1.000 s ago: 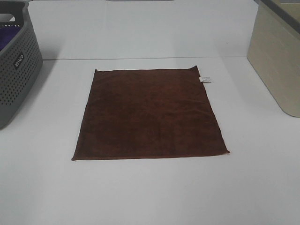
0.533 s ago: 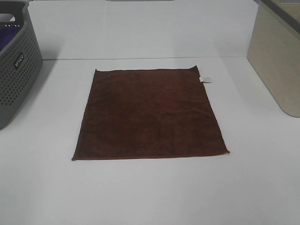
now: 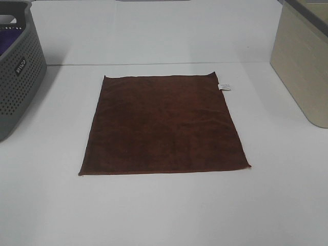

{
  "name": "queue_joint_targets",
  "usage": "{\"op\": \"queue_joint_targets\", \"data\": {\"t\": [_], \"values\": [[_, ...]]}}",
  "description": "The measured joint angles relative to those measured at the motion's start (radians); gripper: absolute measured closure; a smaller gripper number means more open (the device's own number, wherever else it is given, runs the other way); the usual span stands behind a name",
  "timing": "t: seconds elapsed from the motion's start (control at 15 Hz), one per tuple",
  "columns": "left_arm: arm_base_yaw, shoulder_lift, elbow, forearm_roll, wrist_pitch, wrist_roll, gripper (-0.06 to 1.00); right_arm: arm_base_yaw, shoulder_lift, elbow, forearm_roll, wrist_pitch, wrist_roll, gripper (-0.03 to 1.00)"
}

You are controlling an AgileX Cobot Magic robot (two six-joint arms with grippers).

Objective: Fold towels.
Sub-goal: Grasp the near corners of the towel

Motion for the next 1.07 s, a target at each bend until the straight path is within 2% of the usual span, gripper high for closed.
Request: {"op": "queue_joint_targets", "data": {"t": [1.07], "values": [[0.000,0.000,0.000,0.000,0.000,0.000,0.23,0.000,0.000,0.000,0.000,0.000,0.000,0.23]]}}
